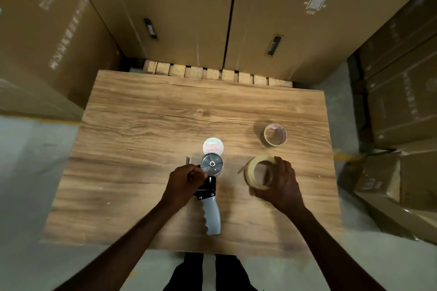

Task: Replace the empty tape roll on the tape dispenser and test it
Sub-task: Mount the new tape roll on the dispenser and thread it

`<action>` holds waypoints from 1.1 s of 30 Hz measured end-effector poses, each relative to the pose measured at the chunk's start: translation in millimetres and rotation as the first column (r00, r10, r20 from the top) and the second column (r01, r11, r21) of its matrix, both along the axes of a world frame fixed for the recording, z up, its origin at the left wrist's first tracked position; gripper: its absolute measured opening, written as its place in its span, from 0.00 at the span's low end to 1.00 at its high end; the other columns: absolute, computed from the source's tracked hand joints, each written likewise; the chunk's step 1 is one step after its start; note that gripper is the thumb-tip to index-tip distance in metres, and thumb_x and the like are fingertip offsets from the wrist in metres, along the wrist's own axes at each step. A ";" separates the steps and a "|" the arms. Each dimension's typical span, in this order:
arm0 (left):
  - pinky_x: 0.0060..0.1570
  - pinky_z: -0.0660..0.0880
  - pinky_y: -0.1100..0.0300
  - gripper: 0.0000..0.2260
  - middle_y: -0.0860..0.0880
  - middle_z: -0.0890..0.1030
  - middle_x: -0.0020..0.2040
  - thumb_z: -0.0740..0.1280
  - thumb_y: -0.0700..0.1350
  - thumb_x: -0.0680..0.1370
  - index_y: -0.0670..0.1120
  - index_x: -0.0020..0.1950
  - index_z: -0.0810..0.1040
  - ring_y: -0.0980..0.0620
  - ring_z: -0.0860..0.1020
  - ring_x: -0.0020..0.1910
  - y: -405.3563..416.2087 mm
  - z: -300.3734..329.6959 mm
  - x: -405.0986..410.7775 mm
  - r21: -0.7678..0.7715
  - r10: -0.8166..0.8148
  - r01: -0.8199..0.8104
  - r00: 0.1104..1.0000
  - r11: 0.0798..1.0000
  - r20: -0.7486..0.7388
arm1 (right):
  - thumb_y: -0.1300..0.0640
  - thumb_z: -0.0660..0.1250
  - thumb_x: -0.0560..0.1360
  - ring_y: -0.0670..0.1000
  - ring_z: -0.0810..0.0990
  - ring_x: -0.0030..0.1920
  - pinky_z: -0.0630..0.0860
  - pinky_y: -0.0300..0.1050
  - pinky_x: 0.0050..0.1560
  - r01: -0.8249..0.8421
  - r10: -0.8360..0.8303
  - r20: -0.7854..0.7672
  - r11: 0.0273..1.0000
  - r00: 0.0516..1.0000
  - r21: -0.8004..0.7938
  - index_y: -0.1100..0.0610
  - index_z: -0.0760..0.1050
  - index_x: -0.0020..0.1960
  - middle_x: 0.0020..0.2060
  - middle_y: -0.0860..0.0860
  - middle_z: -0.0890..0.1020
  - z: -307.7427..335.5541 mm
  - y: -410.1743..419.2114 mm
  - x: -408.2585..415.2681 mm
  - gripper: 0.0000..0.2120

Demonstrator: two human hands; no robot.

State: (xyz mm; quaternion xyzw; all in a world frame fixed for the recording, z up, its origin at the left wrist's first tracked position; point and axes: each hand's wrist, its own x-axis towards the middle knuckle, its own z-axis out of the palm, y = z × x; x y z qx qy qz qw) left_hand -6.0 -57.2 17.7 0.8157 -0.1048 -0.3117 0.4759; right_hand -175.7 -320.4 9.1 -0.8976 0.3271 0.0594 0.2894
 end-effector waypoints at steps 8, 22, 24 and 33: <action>0.40 0.84 0.48 0.18 0.48 0.86 0.34 0.77 0.59 0.70 0.44 0.40 0.86 0.48 0.87 0.37 -6.3 18.3 -26.0 -0.010 0.139 -0.144 0.969 0.990 -0.205 | 0.29 0.80 0.56 0.51 0.73 0.66 0.72 0.46 0.66 -0.208 0.206 0.162 0.978 0.965 -0.009 0.54 0.71 0.75 0.68 0.48 0.73 29.8 48.0 54.8 0.54; 0.37 0.85 0.46 0.18 0.42 0.85 0.32 0.78 0.52 0.59 0.39 0.36 0.81 0.43 0.86 0.34 -14.4 27.1 -14.5 0.107 0.460 -0.450 0.835 0.887 -0.302 | 0.36 0.80 0.66 0.51 0.72 0.69 0.69 0.41 0.67 -0.312 0.271 0.212 0.931 0.939 0.190 0.56 0.68 0.78 0.70 0.52 0.74 39.6 76.4 96.5 0.49; 0.41 0.85 0.46 0.18 0.38 0.86 0.40 0.78 0.49 0.63 0.37 0.43 0.81 0.41 0.87 0.39 -14.0 22.6 -10.4 0.091 0.453 -0.456 0.802 0.885 -0.390 | 0.45 0.78 0.74 0.52 0.82 0.62 0.76 0.33 0.58 -0.177 0.100 0.251 0.935 0.963 0.306 0.57 0.78 0.70 0.65 0.55 0.81 37.6 70.3 96.2 0.29; 0.42 0.84 0.42 0.15 0.33 0.83 0.33 0.78 0.46 0.68 0.41 0.25 0.79 0.38 0.86 0.36 -19.2 11.3 5.3 0.131 0.350 -0.325 0.853 0.937 -0.386 | 0.39 0.69 0.76 0.45 0.71 0.37 0.80 0.65 0.44 -0.174 0.102 0.201 0.908 0.974 0.380 0.64 0.79 0.41 0.30 0.60 0.75 4.0 36.9 105.5 0.26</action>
